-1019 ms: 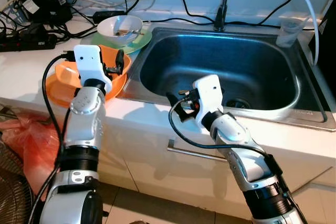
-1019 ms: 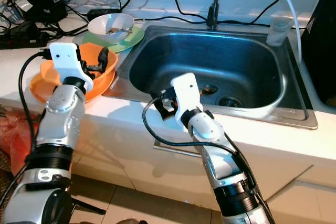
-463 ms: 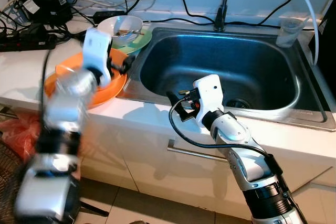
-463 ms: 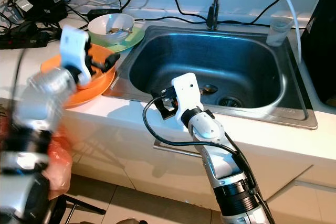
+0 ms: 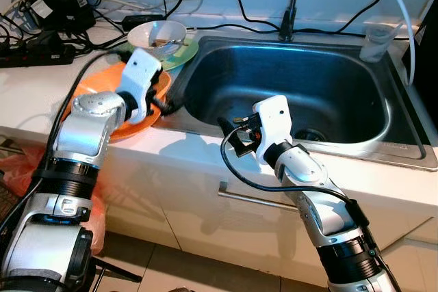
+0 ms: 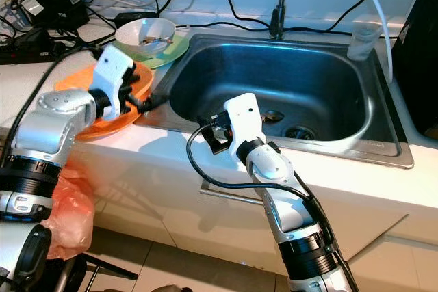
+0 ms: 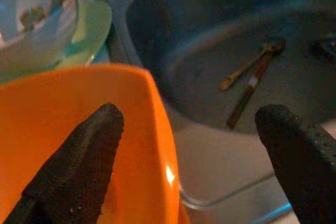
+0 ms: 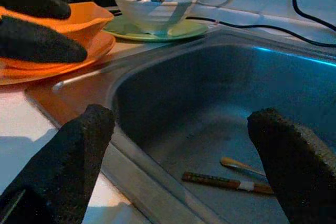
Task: Kitchen organization
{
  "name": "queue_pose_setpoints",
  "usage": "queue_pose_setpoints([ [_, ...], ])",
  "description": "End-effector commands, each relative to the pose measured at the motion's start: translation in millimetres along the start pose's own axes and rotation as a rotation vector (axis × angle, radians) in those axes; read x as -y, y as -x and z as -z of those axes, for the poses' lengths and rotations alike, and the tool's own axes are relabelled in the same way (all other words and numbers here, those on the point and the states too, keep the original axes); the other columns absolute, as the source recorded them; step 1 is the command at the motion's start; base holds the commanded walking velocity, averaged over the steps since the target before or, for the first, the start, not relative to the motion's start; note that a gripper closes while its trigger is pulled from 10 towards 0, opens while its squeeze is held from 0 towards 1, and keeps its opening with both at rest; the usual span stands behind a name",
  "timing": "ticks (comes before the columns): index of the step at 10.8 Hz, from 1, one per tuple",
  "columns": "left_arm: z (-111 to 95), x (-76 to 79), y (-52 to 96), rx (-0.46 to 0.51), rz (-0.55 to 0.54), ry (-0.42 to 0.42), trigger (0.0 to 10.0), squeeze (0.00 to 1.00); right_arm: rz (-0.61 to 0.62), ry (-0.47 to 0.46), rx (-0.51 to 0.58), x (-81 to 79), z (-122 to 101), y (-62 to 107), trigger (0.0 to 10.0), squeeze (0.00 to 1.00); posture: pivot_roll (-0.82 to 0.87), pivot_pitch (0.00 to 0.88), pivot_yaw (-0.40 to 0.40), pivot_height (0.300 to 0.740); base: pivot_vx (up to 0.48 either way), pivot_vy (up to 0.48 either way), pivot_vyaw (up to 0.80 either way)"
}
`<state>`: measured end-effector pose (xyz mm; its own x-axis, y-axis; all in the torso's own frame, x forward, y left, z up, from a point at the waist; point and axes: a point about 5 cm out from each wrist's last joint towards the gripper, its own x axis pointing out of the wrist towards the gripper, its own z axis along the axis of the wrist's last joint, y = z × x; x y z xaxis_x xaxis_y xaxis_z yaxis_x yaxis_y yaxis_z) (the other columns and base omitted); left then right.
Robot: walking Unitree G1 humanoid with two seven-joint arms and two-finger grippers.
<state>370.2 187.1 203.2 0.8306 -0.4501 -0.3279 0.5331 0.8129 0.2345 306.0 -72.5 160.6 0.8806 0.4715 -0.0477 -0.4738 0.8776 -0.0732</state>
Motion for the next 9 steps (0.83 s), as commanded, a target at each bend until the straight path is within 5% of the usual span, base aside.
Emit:
queue_pose_setpoints([
  [1,5.6,-7.4,3.6,-0.026,-0.022,-0.023,10.0,0.00,-0.008,0.005,0.022,-1.7,-4.3,-1.1,10.0,0.41,0.03,0.000,0.093,0.740,0.000,0.000,0.00],
  [2,14.8,-16.1,6.4,-0.047,-0.078,-0.075,10.0,0.00,-0.008,0.003,0.022,-2.1,-4.2,-1.0,10.0,0.41,0.03,0.000,0.094,0.740,0.000,0.000,0.00],
  [5,29.4,-35.4,10.8,-0.055,-0.167,-0.036,10.0,0.00,-0.001,0.002,0.027,0.0,-6.0,-1.6,10.0,0.41,0.03,0.000,0.095,0.740,0.000,0.000,0.00],
  [6,33.7,-36.3,10.4,-0.058,-0.161,-0.023,8.5,0.00,0.002,0.002,0.027,0.3,-6.0,-1.3,10.0,0.41,0.03,0.000,0.095,0.740,0.000,0.000,0.00],
  [7,39.8,-35.7,9.3,-0.072,-0.136,-0.033,2.4,0.00,0.003,0.002,0.028,0.4,-6.4,-1.2,10.0,0.42,0.03,0.000,0.095,0.740,0.000,0.000,0.00],
  [8,40.1,-36.4,8.8,-0.065,-0.127,-0.030,0.0,0.00,0.005,0.002,0.030,0.4,-7.0,-1.4,10.0,0.42,0.03,0.000,0.095,0.740,0.000,0.000,0.00],
  [9,39.0,-36.6,7.8,-0.058,-0.120,-0.032,0.0,0.00,0.008,0.002,0.033,1.1,-7.7,-1.0,10.0,0.42,0.03,0.000,0.098,0.740,0.000,0.000,0.00],
])
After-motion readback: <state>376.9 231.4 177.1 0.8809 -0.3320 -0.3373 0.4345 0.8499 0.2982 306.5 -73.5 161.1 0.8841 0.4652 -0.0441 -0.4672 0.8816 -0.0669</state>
